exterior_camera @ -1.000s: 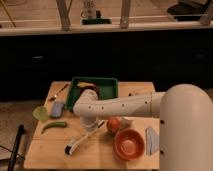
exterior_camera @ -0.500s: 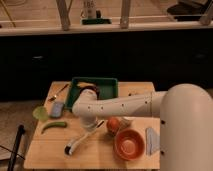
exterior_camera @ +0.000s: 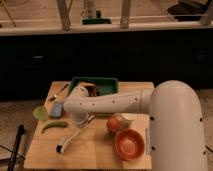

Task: Wipe table surface with brush

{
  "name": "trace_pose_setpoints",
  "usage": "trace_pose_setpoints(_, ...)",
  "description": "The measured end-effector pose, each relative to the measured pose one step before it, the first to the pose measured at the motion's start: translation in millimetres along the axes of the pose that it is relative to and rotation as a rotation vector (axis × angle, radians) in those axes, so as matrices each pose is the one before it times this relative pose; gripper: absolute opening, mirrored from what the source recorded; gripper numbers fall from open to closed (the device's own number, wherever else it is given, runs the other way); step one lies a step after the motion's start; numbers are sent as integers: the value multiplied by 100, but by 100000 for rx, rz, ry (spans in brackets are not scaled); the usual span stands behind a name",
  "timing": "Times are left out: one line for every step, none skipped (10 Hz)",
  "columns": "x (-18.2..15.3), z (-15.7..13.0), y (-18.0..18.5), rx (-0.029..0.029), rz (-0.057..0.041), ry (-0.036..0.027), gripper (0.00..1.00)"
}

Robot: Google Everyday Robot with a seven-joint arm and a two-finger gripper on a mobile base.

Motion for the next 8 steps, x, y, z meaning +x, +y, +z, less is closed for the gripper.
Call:
trace_pose_setpoints(-1522,-63,-284,304,-5485,-1744,0)
trace_pose_setpoints(-1071,50,178,-247,-3729,-1145,0)
trace_pose_setpoints(-1060,10,560,-748,-4302,-613,0)
trace_pose_setpoints(-243,33,368,-482,-836,-199,0)
trace_pose_setpoints(208,31,577,-922,11,167,0)
trace_pose_setpoints(1392,-10,1404,-1673,2351,1234,0)
trace_pose_setpoints(1237,-36,1048,-841,2185,1085,0)
trace_pose_setpoints(1518,-71,895,-623,2801,1370,0)
